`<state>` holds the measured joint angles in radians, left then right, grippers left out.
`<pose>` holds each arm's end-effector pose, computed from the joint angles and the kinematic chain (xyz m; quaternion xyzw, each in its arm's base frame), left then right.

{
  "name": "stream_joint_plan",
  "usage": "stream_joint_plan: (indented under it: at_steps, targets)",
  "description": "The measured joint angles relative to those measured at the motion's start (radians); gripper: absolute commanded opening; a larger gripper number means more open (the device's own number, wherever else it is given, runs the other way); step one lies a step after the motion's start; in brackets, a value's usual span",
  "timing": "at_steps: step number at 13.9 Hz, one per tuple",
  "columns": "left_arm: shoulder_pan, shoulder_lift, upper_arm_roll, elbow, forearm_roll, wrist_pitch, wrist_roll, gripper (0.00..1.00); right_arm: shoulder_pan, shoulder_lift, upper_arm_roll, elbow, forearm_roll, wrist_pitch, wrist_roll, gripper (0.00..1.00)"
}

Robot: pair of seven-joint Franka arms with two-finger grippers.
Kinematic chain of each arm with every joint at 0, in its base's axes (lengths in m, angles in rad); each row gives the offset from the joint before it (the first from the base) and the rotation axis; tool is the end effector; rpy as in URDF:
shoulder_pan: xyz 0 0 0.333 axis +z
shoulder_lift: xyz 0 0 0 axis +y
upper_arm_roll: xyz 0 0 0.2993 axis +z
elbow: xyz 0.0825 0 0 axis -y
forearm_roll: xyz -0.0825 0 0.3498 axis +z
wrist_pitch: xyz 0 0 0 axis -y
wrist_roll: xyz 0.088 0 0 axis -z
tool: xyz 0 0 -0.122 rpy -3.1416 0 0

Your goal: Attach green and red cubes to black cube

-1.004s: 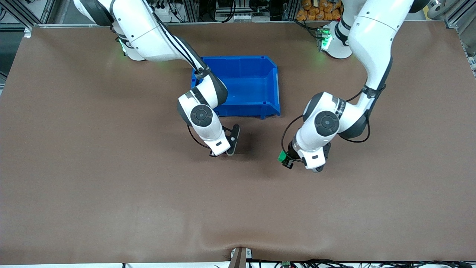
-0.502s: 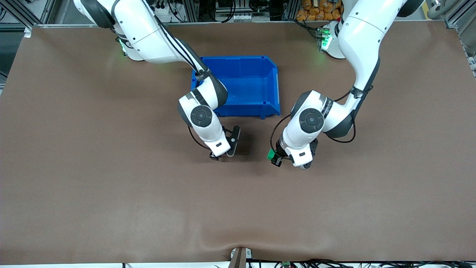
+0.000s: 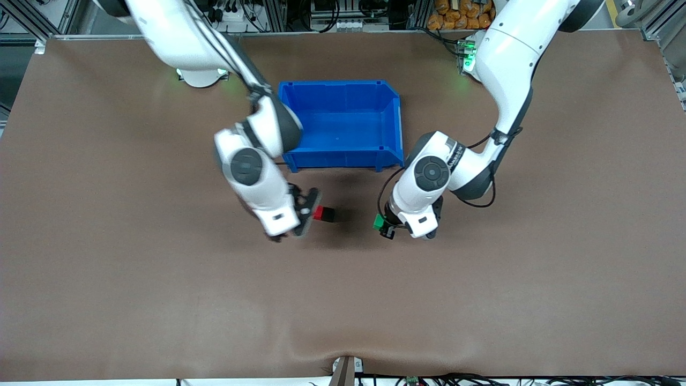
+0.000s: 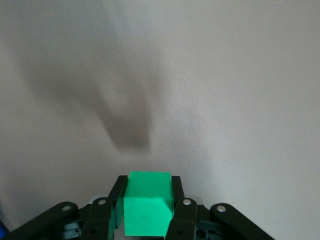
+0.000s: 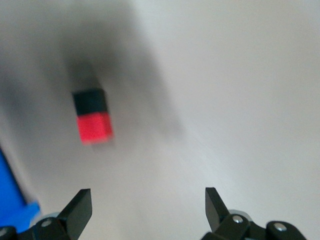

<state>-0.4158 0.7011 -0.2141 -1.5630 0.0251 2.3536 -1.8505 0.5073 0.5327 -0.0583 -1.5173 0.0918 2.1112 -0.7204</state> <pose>0.5601 -0.3814 0.2432 0.8055 0.5874 -0.0379 0.0683 0.5959 0.2995 0.3450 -0.8429 -0.5365 -0.0343 0.0210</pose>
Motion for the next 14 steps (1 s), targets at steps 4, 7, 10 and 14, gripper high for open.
stream_joint_plan:
  at_steps: [4,7,10,14]
  targets:
    - [-0.049,0.072,0.005,0.077,0.000,0.000,-0.019,0.00,-0.230,-0.166,-0.003,0.004,0.000,-0.145,-0.013,1.00]
    - [-0.074,0.107,0.007,0.112,0.000,0.000,-0.043,0.00,-0.352,-0.283,-0.003,0.008,0.001,-0.247,-0.012,1.00]
    - [-0.099,0.125,0.008,0.129,0.000,0.000,-0.088,0.00,-0.435,-0.396,-0.009,0.000,0.001,-0.335,0.050,1.00]
    - [-0.110,0.148,0.010,0.154,0.000,0.001,-0.166,0.00,-0.442,-0.493,-0.030,-0.029,-0.004,-0.455,0.367,1.00]
